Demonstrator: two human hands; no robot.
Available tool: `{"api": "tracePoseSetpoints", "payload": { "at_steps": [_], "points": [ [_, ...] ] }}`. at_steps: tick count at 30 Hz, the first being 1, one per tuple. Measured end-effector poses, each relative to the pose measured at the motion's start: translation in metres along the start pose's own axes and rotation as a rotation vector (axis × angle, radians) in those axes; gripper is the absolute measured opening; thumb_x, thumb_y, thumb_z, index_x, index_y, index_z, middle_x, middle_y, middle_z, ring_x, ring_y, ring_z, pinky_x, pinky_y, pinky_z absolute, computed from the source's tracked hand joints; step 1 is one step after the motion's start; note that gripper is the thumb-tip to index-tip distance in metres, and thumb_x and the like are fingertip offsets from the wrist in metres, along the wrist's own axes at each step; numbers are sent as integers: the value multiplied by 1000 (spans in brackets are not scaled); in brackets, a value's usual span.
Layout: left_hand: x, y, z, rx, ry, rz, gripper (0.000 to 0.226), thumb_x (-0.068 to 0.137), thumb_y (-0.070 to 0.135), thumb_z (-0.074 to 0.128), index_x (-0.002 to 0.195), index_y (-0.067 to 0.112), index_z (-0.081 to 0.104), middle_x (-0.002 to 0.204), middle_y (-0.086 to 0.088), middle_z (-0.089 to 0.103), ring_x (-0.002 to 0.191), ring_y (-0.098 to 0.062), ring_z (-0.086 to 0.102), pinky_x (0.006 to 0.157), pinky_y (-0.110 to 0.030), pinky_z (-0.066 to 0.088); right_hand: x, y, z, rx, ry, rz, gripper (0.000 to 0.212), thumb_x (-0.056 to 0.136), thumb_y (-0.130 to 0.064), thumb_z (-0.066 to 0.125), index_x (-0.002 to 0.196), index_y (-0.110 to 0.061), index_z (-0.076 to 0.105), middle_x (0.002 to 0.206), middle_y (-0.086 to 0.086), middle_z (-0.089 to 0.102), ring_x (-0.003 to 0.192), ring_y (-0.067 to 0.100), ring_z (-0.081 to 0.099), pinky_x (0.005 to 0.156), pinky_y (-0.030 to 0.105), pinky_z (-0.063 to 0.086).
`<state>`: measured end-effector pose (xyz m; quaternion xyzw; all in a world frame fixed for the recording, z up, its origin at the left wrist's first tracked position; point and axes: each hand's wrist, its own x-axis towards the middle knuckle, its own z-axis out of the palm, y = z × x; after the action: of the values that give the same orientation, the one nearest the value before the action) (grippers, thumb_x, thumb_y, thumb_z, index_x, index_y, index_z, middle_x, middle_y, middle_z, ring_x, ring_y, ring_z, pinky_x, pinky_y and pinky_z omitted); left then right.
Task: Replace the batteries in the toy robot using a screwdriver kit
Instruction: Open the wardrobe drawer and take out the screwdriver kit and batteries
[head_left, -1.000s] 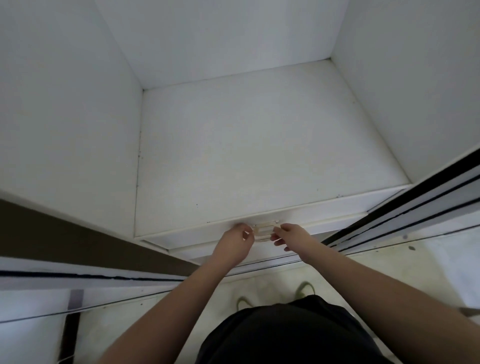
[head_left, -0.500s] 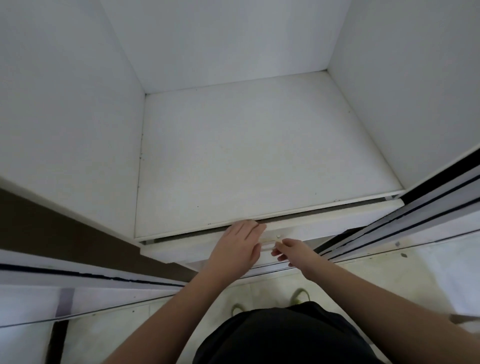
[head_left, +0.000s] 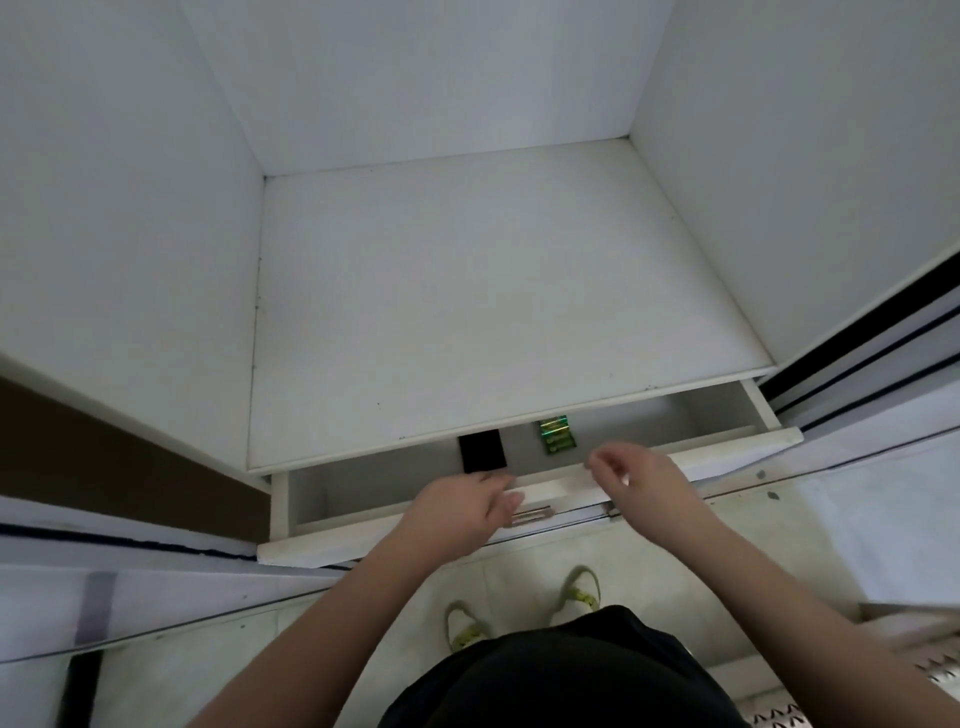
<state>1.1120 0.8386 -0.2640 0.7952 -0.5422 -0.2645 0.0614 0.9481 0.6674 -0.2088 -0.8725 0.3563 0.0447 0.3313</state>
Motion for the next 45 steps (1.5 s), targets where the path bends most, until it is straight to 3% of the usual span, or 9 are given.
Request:
{"api": "tracePoseSetpoints", "payload": {
  "at_steps": [6, 10, 14, 17, 19, 24, 28, 36, 45],
  "points": [
    [14, 2, -11, -189, -59, -126, 51, 101, 48, 33, 83, 10, 61, 69, -6, 59, 69, -23, 57, 61, -33, 40, 34, 36, 27, -303, 109, -86, 21, 93, -27, 51, 92, -17, 70, 89, 3, 66, 86, 28, 62, 74, 35, 46],
    [20, -3, 11, -600, -38, -291, 37, 101, 39, 43, 96, 15, 69, 87, -5, 71, 77, -18, 66, 71, -31, 52, 19, 45, 45, -460, 154, -142, 40, 89, -37, 34, 73, -21, 67, 69, -2, 65, 67, 22, 64, 62, 30, 44],
    [21, -5, 28, -885, 60, -495, 26, 102, 22, 44, 104, 8, 66, 84, -8, 66, 62, -11, 56, 51, -12, 44, 11, 55, 44, -490, 84, -133, 29, 92, -35, 42, 79, -23, 65, 73, -3, 66, 71, 20, 64, 67, 32, 46],
    [20, -12, 43, -860, 57, -554, 21, 100, 22, 47, 97, 15, 66, 86, -5, 67, 65, -9, 57, 51, -12, 42, 2, 50, 39, -578, -4, -246, 17, 81, -28, 59, 67, -20, 63, 61, 1, 61, 55, 24, 61, 53, 34, 50],
    [21, -16, 47, -872, 96, -620, 19, 98, 22, 48, 96, 17, 66, 89, -5, 69, 67, -11, 59, 54, -15, 43, 3, 48, 36, -597, -121, -252, 21, 92, -31, 50, 84, -19, 65, 80, 2, 66, 74, 26, 65, 68, 36, 50],
    [35, -8, 55, -853, 253, -782, 27, 94, 27, 57, 117, 12, 60, 97, -7, 65, 79, -18, 60, 66, -22, 44, 37, 57, 35, -76, -250, 52, 32, 94, -36, 50, 118, -17, 56, 112, 8, 65, 101, 25, 61, 82, 32, 48],
    [50, -5, 69, -576, 258, -830, 63, 85, 43, 66, 136, 14, 45, 125, -16, 54, 110, -30, 57, 92, -30, 46, 73, 65, 56, 136, -216, 315, 60, 88, -39, 58, 139, -13, 38, 131, 16, 50, 117, 33, 53, 97, 40, 46],
    [68, -6, 85, -579, 196, -947, 73, 80, 52, 71, 131, 7, 45, 127, -15, 52, 113, -29, 56, 90, -33, 49, 99, 61, 91, -93, -212, 421, 82, 75, -63, 63, 134, -12, 36, 132, 10, 44, 123, 29, 43, 99, 40, 39],
    [69, -9, 91, -575, 134, -927, 82, 72, 58, 75, 127, 4, 47, 124, -13, 57, 107, -26, 60, 81, -31, 53, 92, 58, 117, -83, -105, 503, 75, 75, -45, 74, 128, -8, 36, 130, 12, 43, 121, 29, 43, 97, 38, 39]
  ]
}}
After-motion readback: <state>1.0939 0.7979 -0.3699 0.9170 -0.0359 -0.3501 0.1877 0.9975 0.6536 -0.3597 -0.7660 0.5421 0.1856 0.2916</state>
